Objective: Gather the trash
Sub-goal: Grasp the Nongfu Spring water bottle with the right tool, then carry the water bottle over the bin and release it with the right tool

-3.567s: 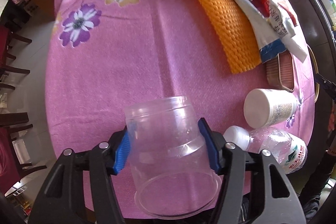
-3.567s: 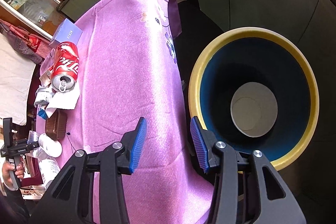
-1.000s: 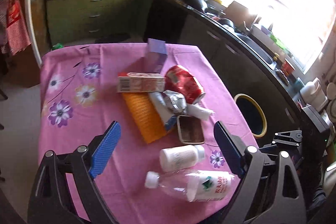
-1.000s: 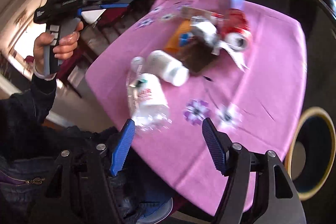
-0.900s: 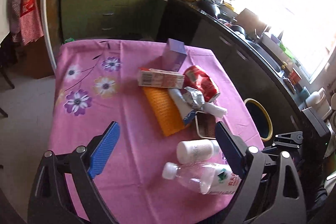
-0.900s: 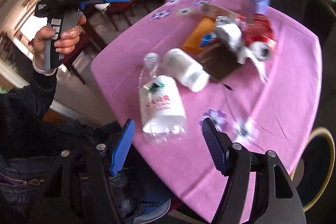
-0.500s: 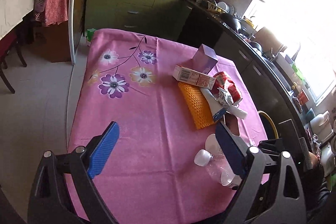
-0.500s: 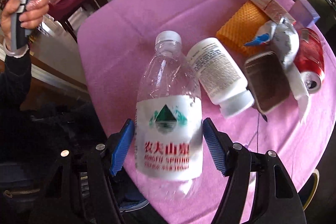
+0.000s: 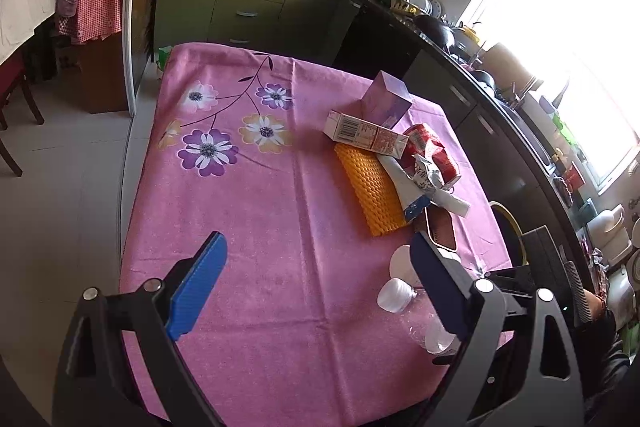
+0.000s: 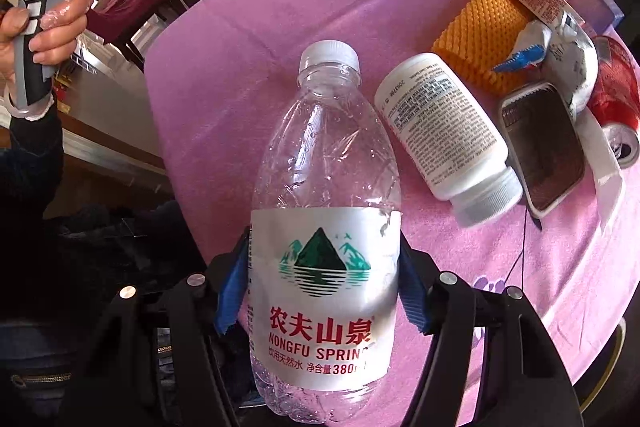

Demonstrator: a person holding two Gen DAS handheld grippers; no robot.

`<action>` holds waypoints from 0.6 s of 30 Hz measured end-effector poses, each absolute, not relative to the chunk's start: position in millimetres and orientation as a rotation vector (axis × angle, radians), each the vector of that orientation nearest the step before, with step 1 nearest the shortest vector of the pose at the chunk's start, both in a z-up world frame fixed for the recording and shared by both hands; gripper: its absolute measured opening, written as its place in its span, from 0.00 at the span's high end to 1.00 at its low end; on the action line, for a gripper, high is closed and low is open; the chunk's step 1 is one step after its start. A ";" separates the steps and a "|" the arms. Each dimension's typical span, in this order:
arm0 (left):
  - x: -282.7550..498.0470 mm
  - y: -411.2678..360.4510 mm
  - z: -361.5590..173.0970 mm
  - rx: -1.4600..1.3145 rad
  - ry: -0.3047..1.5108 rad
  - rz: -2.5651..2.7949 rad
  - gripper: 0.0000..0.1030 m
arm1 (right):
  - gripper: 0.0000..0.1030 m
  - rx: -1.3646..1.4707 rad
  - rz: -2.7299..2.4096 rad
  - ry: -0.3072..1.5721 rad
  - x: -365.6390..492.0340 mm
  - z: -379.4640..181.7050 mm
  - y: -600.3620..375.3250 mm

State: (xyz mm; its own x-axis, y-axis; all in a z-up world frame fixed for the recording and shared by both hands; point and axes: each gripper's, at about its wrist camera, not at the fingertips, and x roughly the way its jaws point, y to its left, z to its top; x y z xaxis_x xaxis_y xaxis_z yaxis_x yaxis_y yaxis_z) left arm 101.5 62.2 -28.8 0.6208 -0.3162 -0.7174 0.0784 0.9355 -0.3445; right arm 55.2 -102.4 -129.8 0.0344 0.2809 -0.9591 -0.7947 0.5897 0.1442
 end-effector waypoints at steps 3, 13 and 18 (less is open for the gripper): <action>101.3 53.7 -25.4 -0.274 0.873 -0.247 0.14 | 0.38 -0.442 0.883 1.253 49.4 -111.6 -122.6; 106.0 12.5 -17.3 -0.201 0.872 -0.327 0.14 | 0.38 -0.218 0.572 1.164 56.8 -46.7 -255.4; 107.7 -7.6 -14.1 -0.172 0.870 -0.371 0.14 | 0.38 -0.046 0.273 1.202 87.9 -36.0 -372.0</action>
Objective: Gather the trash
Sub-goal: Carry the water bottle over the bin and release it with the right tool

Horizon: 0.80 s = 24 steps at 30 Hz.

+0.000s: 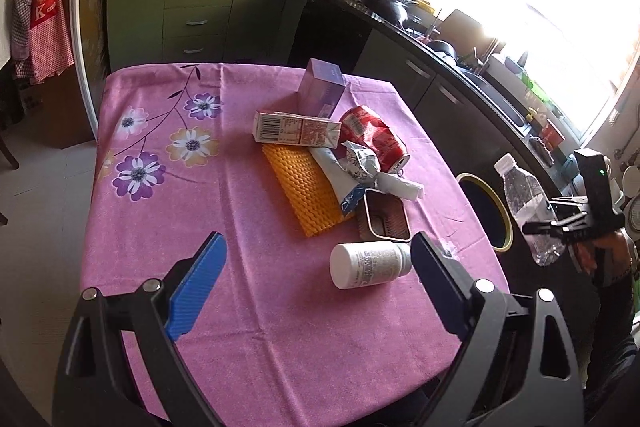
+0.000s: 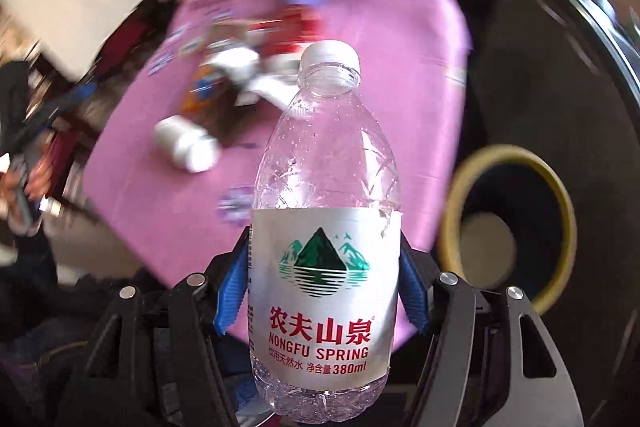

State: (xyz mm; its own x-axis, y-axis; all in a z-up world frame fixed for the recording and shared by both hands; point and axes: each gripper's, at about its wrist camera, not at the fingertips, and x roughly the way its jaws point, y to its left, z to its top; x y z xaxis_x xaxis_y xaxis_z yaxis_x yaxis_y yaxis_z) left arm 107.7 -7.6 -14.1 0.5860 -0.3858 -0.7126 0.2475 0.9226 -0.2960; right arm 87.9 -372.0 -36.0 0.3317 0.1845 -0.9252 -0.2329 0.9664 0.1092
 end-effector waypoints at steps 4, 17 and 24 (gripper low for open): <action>108.8 -18.8 -13.5 -0.154 0.872 -0.393 0.13 | 0.38 0.101 0.103 1.289 117.7 -65.0 -445.4; 110.6 -28.4 -20.5 -0.113 0.909 -0.388 0.12 | 0.36 0.315 -0.143 1.428 195.1 -187.1 -553.9; 111.4 -41.9 -25.1 -0.088 0.930 -0.411 0.10 | 0.17 0.328 -0.199 1.333 174.4 -171.9 -562.0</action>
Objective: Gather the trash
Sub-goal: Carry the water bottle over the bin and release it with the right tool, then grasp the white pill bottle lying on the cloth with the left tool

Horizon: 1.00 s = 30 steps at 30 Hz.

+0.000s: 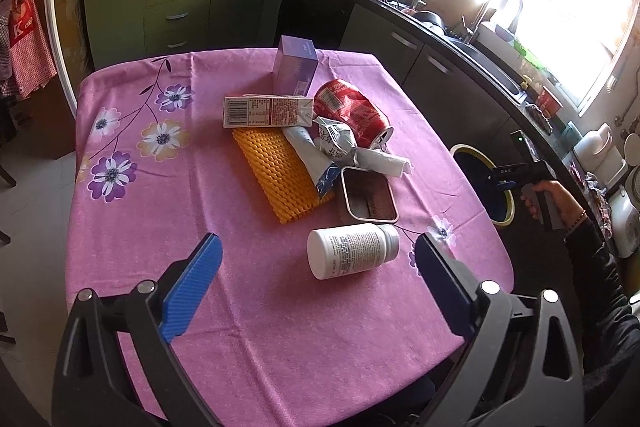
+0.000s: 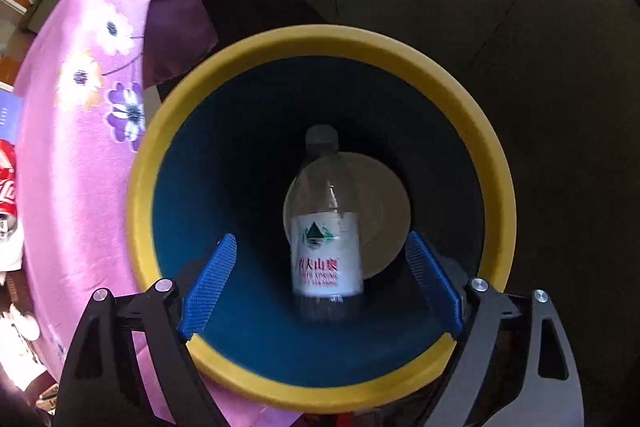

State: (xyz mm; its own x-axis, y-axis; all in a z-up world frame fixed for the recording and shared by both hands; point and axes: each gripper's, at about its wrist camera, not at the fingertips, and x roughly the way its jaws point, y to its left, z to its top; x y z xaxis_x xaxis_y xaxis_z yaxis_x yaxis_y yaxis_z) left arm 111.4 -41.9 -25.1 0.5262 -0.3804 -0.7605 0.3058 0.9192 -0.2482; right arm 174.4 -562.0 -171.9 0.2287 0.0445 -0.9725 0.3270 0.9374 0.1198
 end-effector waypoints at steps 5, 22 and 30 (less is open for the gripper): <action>114.5 -55.1 -37.4 -0.064 0.948 -0.392 0.08 | 0.17 0.359 -0.130 1.223 134.6 -140.1 -545.7; 110.9 -140.4 -86.5 0.103 0.837 -0.121 0.06 | 0.17 0.280 0.044 1.058 75.5 -105.7 -446.2; 118.2 -150.4 -107.0 0.076 0.902 -0.194 0.06 | 0.17 0.328 0.082 1.047 62.9 -119.7 -438.6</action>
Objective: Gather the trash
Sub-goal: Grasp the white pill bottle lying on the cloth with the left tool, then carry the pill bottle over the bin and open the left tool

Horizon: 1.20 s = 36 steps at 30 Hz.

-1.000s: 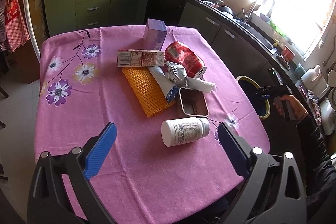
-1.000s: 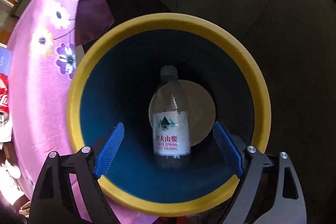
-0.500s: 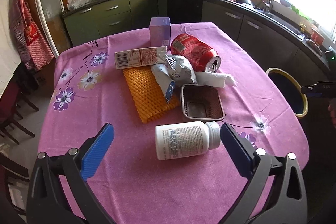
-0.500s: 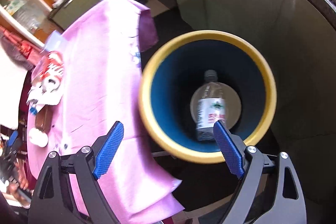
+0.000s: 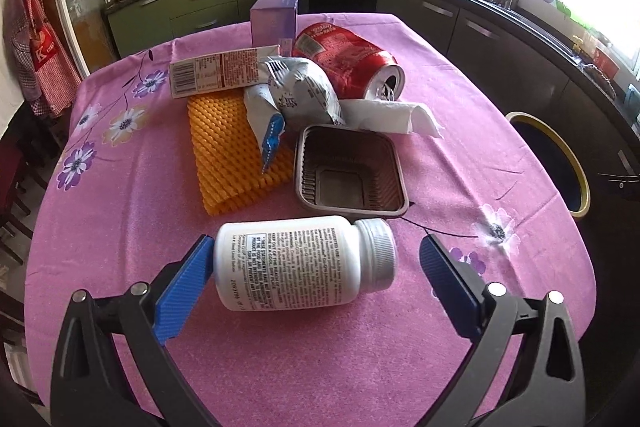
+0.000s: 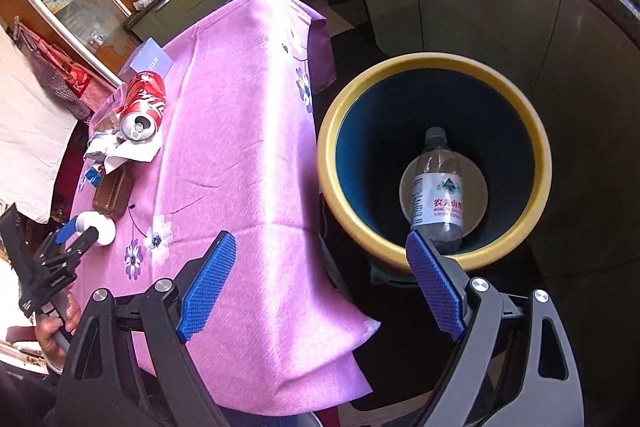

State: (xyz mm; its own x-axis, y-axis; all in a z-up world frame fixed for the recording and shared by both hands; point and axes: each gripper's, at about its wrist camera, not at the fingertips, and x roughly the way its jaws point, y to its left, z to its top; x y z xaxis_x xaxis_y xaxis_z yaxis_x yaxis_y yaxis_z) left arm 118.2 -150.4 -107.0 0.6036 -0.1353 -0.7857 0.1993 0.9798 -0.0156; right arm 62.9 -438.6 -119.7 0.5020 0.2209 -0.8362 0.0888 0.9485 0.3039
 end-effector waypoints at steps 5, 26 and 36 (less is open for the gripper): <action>116.0 -151.2 -108.3 0.070 0.896 -0.189 0.09 | 0.16 0.336 0.098 1.060 63.4 -127.8 -434.2; 105.2 -152.3 -93.9 0.073 0.886 -0.226 0.23 | 0.16 0.344 0.123 1.059 60.7 -131.0 -425.2; 99.8 -207.5 -40.6 0.146 0.803 -0.424 0.23 | 0.16 0.357 0.072 0.998 37.2 -116.4 -445.9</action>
State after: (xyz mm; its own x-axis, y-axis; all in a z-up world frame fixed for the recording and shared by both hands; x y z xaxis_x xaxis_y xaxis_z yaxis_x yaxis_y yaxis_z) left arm 99.8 -207.5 -40.6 0.6156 -0.3122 -0.7236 0.4214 0.9063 -0.0325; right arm 37.2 -445.9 -116.4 0.5444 0.2210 -0.8092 0.1030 0.9398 0.3259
